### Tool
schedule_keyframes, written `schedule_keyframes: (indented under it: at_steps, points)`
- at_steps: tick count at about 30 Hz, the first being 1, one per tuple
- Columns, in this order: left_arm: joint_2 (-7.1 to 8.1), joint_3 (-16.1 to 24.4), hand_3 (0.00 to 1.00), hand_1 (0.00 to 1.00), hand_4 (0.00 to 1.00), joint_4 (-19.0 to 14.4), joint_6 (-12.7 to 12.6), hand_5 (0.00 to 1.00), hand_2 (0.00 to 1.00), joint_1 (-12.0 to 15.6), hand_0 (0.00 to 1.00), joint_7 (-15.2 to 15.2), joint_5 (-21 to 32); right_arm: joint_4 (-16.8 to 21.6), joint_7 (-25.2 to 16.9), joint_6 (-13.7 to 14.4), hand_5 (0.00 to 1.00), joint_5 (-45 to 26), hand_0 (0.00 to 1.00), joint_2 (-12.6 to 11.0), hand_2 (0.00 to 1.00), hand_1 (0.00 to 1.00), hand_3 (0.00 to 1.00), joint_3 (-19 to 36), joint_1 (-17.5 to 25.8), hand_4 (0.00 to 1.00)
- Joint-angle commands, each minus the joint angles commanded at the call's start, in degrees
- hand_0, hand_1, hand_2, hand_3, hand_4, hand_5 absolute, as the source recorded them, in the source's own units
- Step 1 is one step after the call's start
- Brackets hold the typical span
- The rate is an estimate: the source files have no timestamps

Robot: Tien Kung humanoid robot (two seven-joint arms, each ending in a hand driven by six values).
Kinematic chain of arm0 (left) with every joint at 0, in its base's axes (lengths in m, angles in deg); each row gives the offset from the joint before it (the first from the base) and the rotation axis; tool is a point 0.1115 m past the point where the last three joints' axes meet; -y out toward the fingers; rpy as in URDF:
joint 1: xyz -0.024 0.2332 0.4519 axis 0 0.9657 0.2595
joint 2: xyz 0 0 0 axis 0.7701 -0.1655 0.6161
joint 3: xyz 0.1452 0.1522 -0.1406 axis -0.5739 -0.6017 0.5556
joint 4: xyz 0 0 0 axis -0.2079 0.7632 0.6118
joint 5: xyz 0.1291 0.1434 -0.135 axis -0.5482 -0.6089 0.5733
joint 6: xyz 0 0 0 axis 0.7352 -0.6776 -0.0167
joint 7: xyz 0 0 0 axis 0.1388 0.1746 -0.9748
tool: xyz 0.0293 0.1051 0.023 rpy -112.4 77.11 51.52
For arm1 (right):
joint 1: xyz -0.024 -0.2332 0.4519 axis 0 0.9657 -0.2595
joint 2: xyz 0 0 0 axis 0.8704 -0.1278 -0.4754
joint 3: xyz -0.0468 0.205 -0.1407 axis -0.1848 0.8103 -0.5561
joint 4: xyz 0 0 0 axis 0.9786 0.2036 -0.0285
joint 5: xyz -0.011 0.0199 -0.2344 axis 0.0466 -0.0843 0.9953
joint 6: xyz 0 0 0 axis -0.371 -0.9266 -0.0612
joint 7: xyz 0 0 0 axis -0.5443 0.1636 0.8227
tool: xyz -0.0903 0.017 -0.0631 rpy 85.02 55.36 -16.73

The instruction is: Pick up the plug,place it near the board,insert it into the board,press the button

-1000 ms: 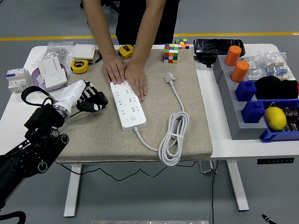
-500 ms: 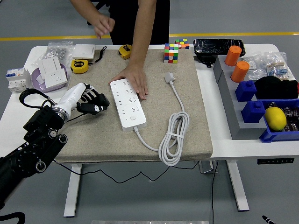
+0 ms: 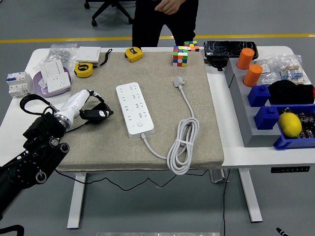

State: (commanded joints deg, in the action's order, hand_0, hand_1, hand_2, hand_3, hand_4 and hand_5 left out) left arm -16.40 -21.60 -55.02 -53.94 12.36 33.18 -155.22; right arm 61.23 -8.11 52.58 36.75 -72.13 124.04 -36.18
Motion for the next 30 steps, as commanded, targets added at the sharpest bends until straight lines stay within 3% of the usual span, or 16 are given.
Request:
schedule_keyframes:
  at_steps: [3, 5, 6, 7, 12, 13, 15, 18, 19, 24, 25, 30]
  points:
    - [-0.24, 1.87, 0.608, 0.995, 0.978, -1.49, -0.83, 0.392, 0.828, 0.68, 0.960, -0.37, -0.26, 0.00, -0.04, 0.02, 0.842, -0.12, 0.855, 0.01, 0.782, 0.811, 0.799, -0.12, -0.05, 0.998]
    - [-0.60, 3.95, 0.608, 0.995, 0.978, -3.07, -2.90, 0.392, 0.828, 1.53, 0.960, -1.50, -0.02, 0.00, -0.05, 0.03, 0.842, -0.05, 0.855, 0.02, 0.782, 0.811, 0.799, -0.05, -0.05, 0.998]
    - [-0.86, 5.03, 0.608, 0.995, 0.978, -3.94, -4.20, 0.392, 0.828, 2.04, 0.960, -2.20, 0.09, 0.00, -0.06, 0.02, 0.842, -0.05, 0.855, 0.02, 0.782, 0.811, 0.799, -0.05, -0.03, 0.998]
    - [-1.31, 6.46, 0.667, 0.996, 0.998, -5.09, -5.87, 0.478, 0.846, 2.79, 0.963, -3.18, 0.15, 0.00, -0.06, 0.01, 0.842, 0.03, 0.855, 0.03, 0.782, 0.811, 0.798, 0.01, -0.01, 0.998]
    - [-3.99, 13.52, 0.667, 0.996, 0.998, -11.63, -13.52, 0.478, 0.846, 7.61, 0.963, -8.89, 4.77, 0.00, -0.11, -0.04, 0.842, 0.07, 0.855, 0.15, 0.782, 0.811, 0.798, 0.07, 0.11, 0.998]
    - [-4.77, 14.80, 0.906, 0.998, 0.998, -13.21, -14.61, 0.653, 0.969, 8.97, 0.965, -10.31, 6.87, 0.00, -0.11, -0.05, 0.841, 0.11, 0.855, 0.17, 0.783, 0.810, 0.798, 0.12, 0.16, 0.998]
    - [-5.80, 16.32, 0.906, 0.998, 0.998, -16.20, -15.69, 0.653, 0.969, 11.62, 0.965, -13.10, 11.60, 0.00, -0.13, -0.04, 0.841, 0.07, 0.855, 0.22, 0.783, 0.810, 0.798, 0.15, 0.24, 0.998]
    - [-6.68, 17.05, 0.906, 0.998, 0.998, -19.88, -15.43, 0.653, 0.969, 14.71, 0.965, -16.26, 18.68, 0.00, -0.09, -0.06, 0.841, 0.17, 0.855, 0.27, 0.783, 0.810, 0.798, 0.31, 0.29, 0.998]
    - [-6.89, 17.21, 0.946, 0.998, 0.998, -21.20, -15.17, 0.818, 0.977, 15.73, 0.939, -17.23, 21.28, 0.00, -0.10, -0.05, 0.841, 0.13, 0.856, 0.29, 0.783, 0.810, 0.798, 0.33, 0.28, 0.998]
    - [-7.43, 17.62, 0.946, 0.998, 0.998, -26.77, -12.88, 0.818, 0.977, 20.22, 0.939, -20.86, 33.12, 0.00, -0.30, -0.03, 0.841, -0.43, 0.856, 0.34, 0.783, 0.810, 0.798, 0.00, 0.01, 0.998]
    - [-7.44, 17.60, 0.910, 0.938, 0.998, -27.80, -12.03, 0.998, 0.896, 21.16, 0.891, -21.53, 35.73, 0.00, -0.32, -0.05, 0.840, -0.56, 0.855, 0.34, 0.782, 0.811, 0.798, -0.06, -0.04, 0.998]
    - [-7.65, 18.34, 0.910, 0.938, 0.998, -29.69, -9.75, 0.998, 0.896, 23.97, 0.891, -22.73, 47.15, 0.00, -0.43, 0.10, 0.840, -1.05, 0.855, 0.14, 0.782, 0.811, 0.798, -0.09, -0.37, 0.998]
